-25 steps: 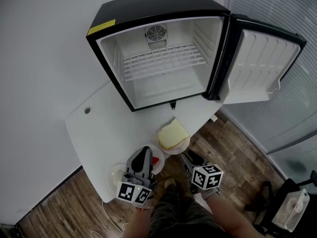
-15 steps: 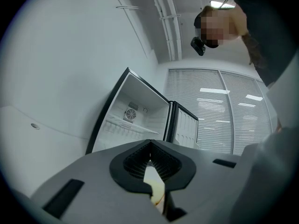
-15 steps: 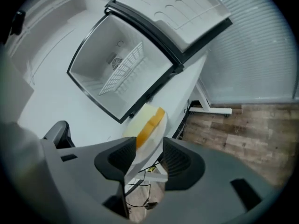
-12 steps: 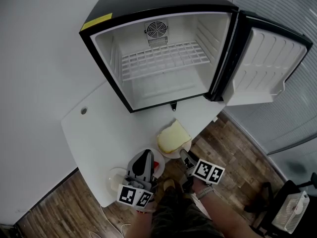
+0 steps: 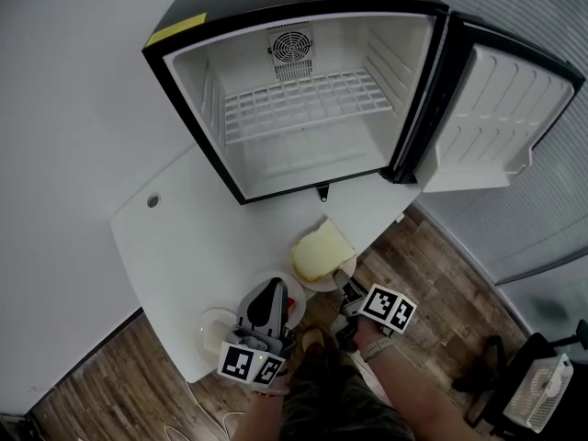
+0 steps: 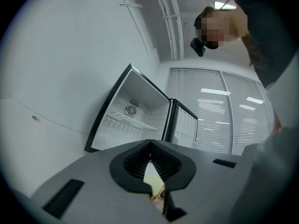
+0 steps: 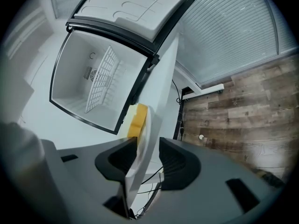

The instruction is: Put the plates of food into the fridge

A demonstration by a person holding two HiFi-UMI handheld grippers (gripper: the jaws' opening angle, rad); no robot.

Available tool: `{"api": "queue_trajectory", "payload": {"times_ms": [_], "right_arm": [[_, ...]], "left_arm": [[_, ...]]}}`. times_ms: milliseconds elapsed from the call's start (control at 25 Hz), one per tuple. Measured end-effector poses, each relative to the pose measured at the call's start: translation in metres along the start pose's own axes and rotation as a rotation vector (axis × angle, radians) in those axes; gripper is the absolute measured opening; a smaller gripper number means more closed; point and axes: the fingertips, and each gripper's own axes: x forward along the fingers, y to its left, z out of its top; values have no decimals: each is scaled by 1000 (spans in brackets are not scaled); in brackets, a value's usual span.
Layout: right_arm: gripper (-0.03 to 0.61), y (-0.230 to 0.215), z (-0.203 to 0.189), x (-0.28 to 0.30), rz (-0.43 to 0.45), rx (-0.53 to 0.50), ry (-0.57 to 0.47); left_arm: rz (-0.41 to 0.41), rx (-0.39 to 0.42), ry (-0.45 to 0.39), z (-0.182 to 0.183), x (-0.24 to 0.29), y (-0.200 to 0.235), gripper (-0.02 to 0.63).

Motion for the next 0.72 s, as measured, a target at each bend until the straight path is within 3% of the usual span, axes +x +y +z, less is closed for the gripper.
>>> {"api": "queue_trajectory", "payload": {"times_ms": [240, 720], "right_arm": [[74, 4, 1, 2, 15, 8, -1], [20, 1, 4, -11, 60, 163, -19]], "left_arm": [[7, -9, 8, -4, -1, 2, 6], [-2, -17, 9, -6, 1, -3, 7]]}}
